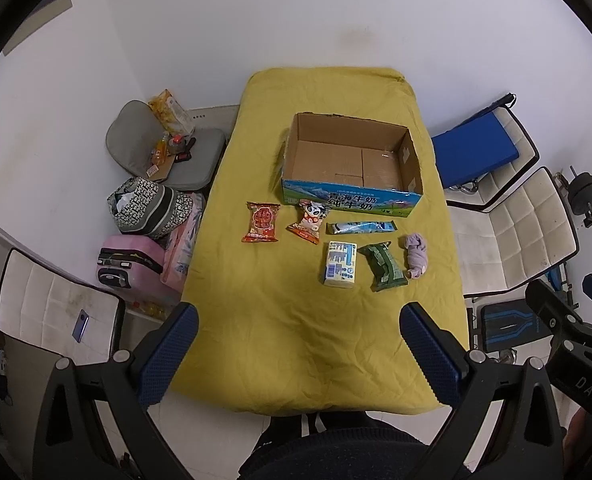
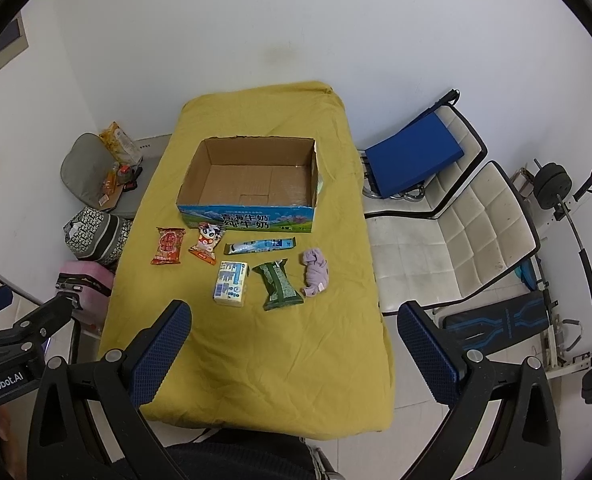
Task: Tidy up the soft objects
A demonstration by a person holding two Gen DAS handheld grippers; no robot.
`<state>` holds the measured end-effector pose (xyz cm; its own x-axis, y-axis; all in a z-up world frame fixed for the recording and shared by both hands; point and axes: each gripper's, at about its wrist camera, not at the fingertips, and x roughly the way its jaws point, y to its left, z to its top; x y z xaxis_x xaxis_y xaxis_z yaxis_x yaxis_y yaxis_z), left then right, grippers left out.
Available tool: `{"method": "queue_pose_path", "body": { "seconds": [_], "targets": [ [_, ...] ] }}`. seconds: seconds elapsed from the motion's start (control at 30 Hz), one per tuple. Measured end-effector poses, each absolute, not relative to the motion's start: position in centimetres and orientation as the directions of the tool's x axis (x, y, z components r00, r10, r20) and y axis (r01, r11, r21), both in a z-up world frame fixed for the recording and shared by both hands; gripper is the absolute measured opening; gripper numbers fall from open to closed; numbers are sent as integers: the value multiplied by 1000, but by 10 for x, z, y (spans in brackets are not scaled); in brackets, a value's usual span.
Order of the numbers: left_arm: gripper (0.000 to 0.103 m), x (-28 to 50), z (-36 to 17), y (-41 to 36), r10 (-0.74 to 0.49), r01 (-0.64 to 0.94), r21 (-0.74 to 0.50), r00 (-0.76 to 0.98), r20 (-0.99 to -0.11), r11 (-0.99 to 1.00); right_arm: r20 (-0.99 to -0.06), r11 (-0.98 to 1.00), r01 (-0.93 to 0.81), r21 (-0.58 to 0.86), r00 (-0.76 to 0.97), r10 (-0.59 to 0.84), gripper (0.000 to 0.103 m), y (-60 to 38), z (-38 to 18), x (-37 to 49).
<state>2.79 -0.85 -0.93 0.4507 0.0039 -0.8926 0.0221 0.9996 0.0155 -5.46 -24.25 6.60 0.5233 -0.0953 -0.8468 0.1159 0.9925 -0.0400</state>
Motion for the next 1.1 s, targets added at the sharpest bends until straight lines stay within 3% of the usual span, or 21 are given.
{"method": "queue_pose_path", "body": {
  "seconds": [0.2,0.37,0.87,0.97,1.1],
  "targets": [
    [103,63,-34,-3,9,-9,6,430,-903,1000,-868,989,146,-23,489,-92,103,-258,35,-26],
    [103,116,-85,-1,13,-23,5,367,-930,1000,-903,985,173,2,424,-73,103,-281,-18,24],
    [103,233,-307,-41,-48,18,-48,28,-998,999,-996,994,84,63,61,58,103,-283,-284,178],
    [102,244,-340,-45,-52,14,-52,-23,-998,999,-997,994,81,78,11,77,99,-277,-329,194],
    [101,254,-363,-43,-65,3,-65,-55,-996,998,-990,986,110,124,-54,131,77,-278,-377,209]
  ]
}}
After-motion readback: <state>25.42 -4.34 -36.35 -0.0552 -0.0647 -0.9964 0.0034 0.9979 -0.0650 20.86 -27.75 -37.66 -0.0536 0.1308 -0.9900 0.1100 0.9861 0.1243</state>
